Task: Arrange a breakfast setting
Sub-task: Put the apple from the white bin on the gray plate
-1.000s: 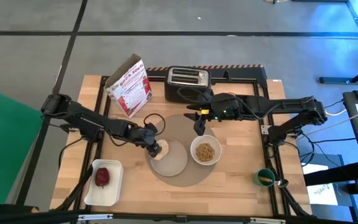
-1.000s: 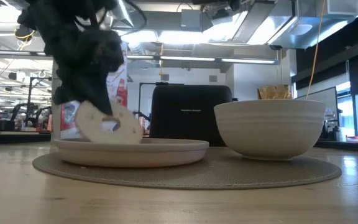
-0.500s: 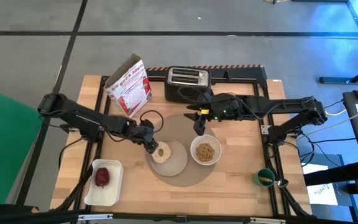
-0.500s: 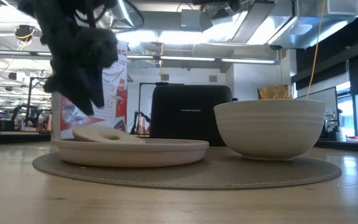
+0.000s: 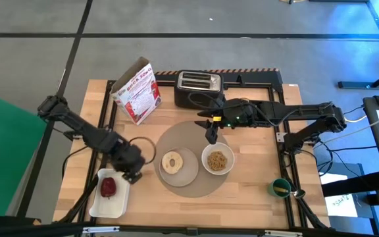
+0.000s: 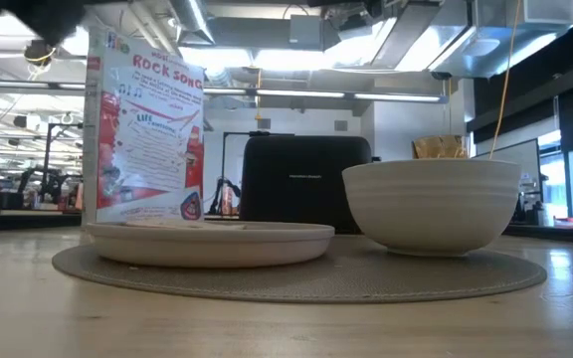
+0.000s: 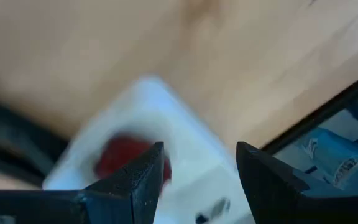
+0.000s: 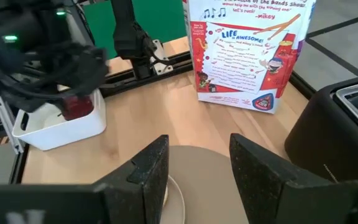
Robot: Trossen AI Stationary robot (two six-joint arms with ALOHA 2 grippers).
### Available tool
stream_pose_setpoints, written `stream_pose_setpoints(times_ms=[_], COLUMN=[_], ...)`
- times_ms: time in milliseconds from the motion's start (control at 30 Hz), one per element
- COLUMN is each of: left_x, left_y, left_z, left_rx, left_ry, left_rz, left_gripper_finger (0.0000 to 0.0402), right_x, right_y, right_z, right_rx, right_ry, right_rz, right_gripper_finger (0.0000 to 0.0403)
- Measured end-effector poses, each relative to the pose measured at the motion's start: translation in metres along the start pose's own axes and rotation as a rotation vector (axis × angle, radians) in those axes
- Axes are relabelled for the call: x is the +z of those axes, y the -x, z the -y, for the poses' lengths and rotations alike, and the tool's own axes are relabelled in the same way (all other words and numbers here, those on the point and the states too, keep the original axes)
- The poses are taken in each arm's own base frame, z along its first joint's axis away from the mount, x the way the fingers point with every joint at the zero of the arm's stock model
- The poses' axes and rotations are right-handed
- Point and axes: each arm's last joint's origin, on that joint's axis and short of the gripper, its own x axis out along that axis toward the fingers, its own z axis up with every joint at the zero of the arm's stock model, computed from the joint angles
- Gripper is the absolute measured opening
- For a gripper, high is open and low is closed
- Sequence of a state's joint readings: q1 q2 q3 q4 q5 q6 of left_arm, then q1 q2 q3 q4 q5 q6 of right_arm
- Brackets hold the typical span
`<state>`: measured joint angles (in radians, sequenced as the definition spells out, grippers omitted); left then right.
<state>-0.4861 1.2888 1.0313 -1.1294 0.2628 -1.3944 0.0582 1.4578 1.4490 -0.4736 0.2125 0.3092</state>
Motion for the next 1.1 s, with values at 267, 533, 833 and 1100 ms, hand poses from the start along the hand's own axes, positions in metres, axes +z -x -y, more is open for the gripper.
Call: stream_pose_setpoints(times_ms=[267, 533, 833, 1100], left_x=[-0.047, -0.077, -0.078, -0.078], left_y=[-0.011, -0.020, -0.059, -0.079], left_z=[-0.003, -0.011, -0.014, -0.012], left_rx=[0.106, 0.158, 0.156, 0.259], left_ry=[0.230, 0.464, 0.494, 0.539], left_rz=[-0.034, 0.039, 0.018, -0.046], left_gripper_finger=[0.0195, 0.0198, 0.0295, 0.0370], right_x=[0.000, 0.000, 0.005, 0.005], right_y=[0.000, 0.000, -0.003, -0.004], right_z=[0.000, 0.002, 0.016, 0.019], right_rx=[-0.005, -0.008, 0.046, 0.049], right_ry=[0.030, 0.096, 0.080, 0.089], right_rz=[0.000, 0.001, -0.017, -0.025], right_gripper_finger=[0.0159, 0.0159, 0.0159, 0.0159])
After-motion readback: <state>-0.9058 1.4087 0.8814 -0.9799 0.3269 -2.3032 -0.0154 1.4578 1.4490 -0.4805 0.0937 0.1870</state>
